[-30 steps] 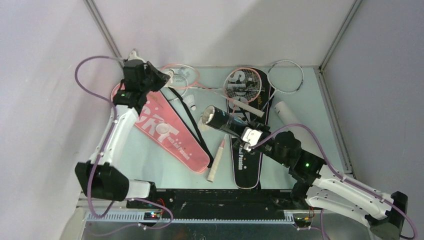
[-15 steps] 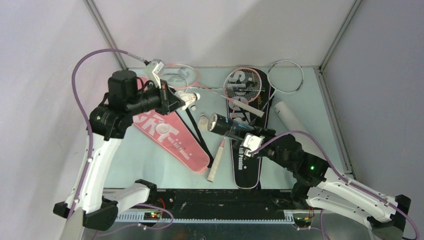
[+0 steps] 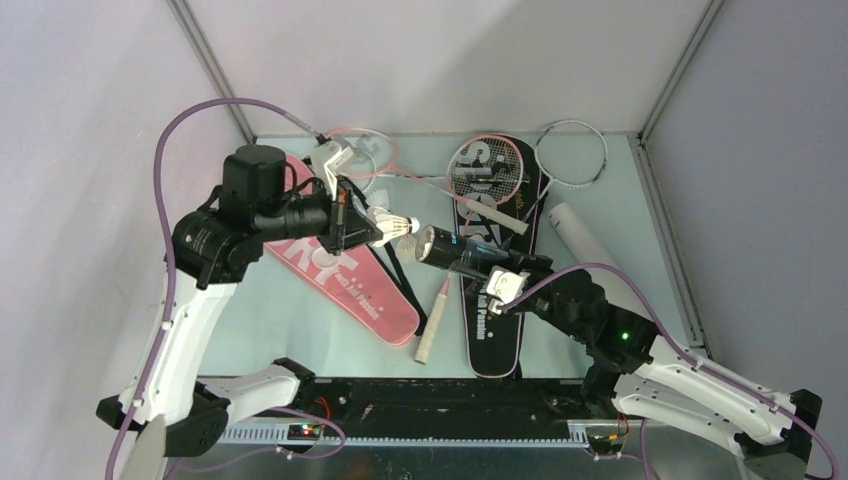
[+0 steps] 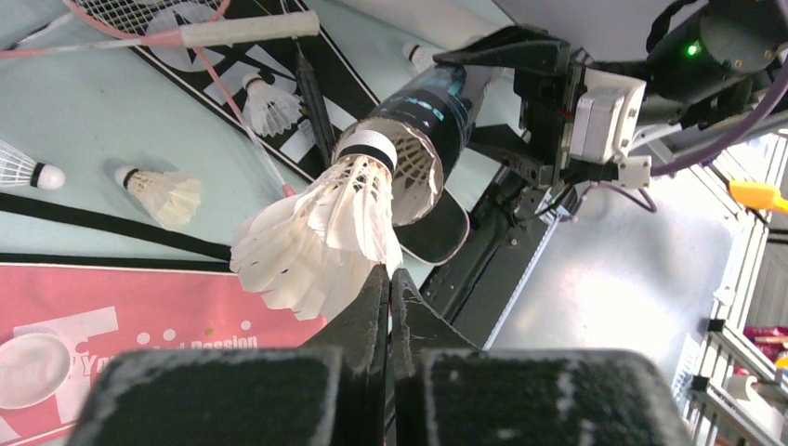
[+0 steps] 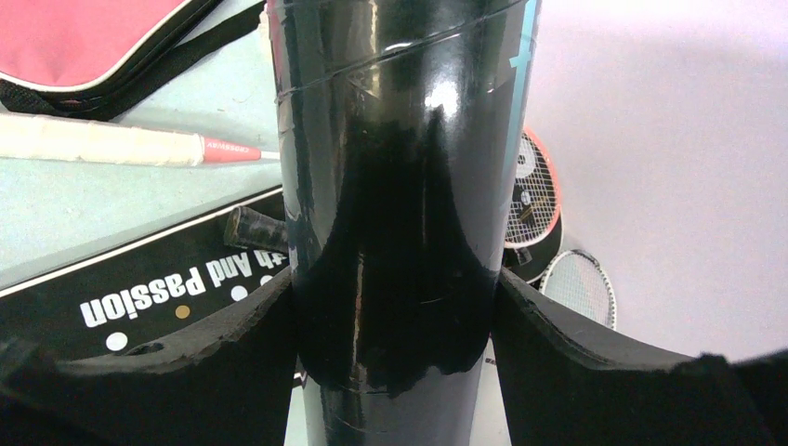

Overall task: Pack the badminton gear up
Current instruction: Place the shuttlecock at the shuttle tube.

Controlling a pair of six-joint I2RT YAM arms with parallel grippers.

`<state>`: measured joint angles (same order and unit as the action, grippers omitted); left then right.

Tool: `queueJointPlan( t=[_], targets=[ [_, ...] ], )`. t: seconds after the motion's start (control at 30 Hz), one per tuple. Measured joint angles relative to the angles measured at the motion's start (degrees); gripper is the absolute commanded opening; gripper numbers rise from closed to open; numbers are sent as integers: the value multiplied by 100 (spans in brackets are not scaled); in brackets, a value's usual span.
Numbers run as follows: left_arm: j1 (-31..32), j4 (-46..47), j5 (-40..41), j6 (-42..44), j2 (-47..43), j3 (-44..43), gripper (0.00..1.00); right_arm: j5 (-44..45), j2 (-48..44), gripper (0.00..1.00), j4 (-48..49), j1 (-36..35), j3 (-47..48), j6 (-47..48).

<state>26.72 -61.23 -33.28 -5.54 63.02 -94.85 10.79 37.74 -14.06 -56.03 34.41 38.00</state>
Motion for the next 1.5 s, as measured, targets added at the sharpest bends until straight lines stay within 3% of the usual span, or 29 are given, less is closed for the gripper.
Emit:
queueJointPlan(
  t=[0.6,1.07,1.5],
  targets=[
    [575,-306,-225,378,334,2,0,-247,-44,28,219,0,0,184],
    [675,737,-1056,37,459,651,0,-632,94,28,726,-11,0,319],
    [719,1360,-1224,-341,457,1080,3,-693,310,28,1045,-11,0,299]
  ],
)
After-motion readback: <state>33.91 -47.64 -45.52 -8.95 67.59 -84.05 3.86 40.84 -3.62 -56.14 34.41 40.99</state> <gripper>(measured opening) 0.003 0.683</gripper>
